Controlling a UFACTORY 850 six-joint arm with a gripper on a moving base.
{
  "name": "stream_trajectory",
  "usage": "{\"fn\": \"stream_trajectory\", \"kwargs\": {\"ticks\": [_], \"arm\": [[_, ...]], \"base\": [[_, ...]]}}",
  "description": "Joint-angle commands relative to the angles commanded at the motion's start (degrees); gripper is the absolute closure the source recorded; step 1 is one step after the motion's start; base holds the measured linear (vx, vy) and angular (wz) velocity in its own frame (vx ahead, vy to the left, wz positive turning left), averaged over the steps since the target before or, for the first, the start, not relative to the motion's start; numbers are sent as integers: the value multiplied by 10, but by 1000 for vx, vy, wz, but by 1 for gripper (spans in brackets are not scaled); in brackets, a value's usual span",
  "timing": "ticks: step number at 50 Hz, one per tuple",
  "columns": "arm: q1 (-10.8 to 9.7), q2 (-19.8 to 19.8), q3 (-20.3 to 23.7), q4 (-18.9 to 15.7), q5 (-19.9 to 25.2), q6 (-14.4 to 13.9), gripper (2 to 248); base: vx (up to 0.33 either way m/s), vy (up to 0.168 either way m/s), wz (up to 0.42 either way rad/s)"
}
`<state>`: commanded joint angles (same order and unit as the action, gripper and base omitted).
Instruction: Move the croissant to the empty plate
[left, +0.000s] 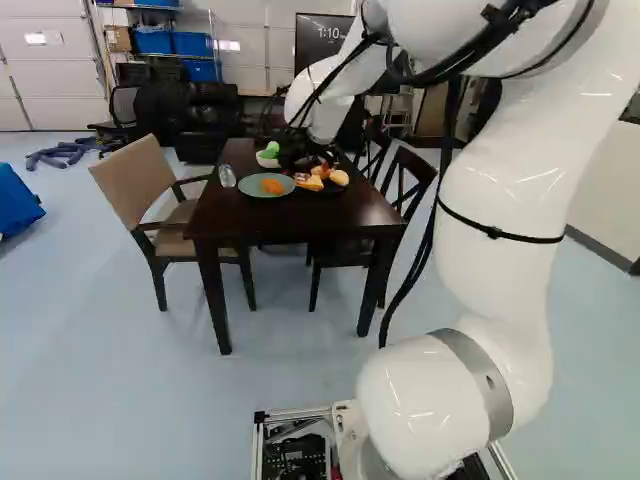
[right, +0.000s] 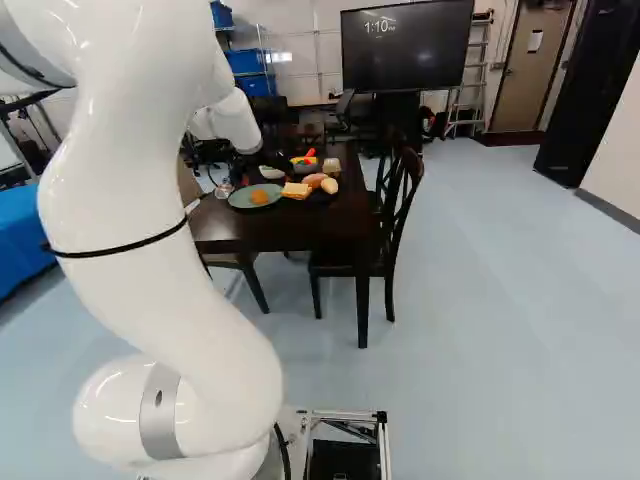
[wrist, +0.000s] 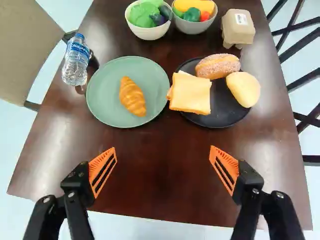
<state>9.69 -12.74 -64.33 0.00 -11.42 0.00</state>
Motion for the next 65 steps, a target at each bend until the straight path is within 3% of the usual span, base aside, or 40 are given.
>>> {"fn": "stream_trajectory", "kwargs": {"ticks": [29,65], "arm": [[-26,80,88,0,0,0,3],[-32,182,191,0,0,0,3]], "base": [[0,0,0],[0,0,0]]}}
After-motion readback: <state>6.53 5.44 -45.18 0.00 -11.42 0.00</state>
